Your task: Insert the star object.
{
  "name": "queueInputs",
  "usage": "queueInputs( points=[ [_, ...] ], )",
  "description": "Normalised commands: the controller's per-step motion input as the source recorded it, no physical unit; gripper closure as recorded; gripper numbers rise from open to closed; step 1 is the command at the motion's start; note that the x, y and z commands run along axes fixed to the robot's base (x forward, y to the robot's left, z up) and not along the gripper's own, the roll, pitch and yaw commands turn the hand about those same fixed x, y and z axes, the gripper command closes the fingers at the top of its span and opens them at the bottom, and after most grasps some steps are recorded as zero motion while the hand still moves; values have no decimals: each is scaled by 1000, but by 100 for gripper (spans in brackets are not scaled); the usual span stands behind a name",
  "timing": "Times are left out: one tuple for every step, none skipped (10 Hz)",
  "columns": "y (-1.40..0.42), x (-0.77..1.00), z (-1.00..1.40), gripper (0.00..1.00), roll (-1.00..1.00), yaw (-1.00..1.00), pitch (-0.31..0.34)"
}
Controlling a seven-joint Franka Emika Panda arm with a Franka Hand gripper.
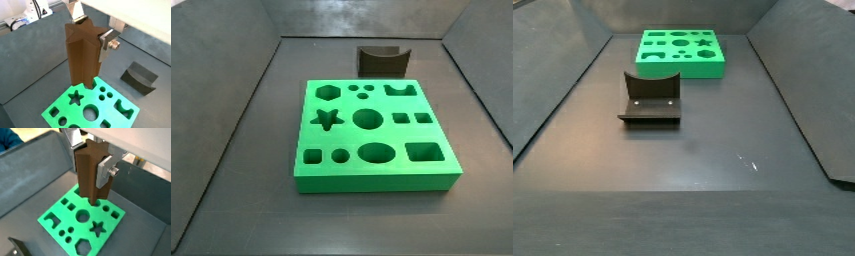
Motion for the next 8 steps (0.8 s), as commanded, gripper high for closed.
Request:
queueInputs(
  points=[
    [260, -77, -1000, 100, 119, 0, 0],
    [309, -171, -934, 100, 186, 46, -10],
    [231, -91, -1000, 100, 157, 163, -51],
    [69, 0, -1000, 100, 57, 137, -21],
    [-83, 117, -1000, 100, 21, 0, -4],
    [-206, 414, -1000, 100, 16, -317, 0],
    [-243, 540, -1000, 100, 29, -323, 1],
    [-254, 411, -1000, 100, 69, -194, 11]
  ],
)
